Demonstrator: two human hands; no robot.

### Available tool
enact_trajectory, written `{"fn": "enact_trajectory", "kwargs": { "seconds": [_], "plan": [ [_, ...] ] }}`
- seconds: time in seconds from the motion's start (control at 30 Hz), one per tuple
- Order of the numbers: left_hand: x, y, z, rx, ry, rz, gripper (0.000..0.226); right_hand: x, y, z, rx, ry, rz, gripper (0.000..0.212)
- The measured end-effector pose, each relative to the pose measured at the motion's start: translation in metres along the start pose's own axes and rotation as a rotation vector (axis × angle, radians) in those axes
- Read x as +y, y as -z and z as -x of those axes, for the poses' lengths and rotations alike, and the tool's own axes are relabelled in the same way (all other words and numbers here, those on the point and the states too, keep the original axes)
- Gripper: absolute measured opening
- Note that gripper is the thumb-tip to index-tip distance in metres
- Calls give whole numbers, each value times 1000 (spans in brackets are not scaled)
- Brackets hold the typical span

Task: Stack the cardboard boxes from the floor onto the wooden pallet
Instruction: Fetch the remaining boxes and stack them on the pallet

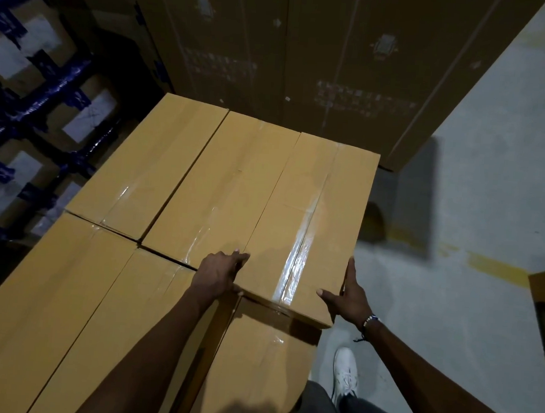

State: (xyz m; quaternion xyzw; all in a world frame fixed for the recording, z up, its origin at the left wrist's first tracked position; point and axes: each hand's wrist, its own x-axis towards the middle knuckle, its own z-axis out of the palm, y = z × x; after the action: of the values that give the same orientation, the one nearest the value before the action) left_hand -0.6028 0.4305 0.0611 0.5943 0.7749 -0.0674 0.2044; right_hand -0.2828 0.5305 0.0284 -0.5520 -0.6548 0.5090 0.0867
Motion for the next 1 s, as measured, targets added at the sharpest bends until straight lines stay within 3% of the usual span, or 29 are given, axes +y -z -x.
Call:
{"fn": "enact_trajectory", "kwargs": {
  "seconds": [0.23, 0.37, 0.43, 0.67, 1.0],
  "plan": [
    [13, 24, -3, -81, -21, 23, 102, -2, 11, 3, 67, -24, 2, 98],
    [40, 30, 2, 33, -29, 83, 117, -2, 29, 10, 104, -77, -19, 96],
    [61, 33, 4, 71, -32, 135, 113, 3, 44, 17, 128, -101, -25, 97],
    [170, 42, 10, 129, -90, 364, 75, 42, 118, 68, 250, -178, -134, 87],
    [373, 19, 1, 39, -386, 411, 67, 187, 260, 206, 548, -367, -362, 80]
  ]
}}
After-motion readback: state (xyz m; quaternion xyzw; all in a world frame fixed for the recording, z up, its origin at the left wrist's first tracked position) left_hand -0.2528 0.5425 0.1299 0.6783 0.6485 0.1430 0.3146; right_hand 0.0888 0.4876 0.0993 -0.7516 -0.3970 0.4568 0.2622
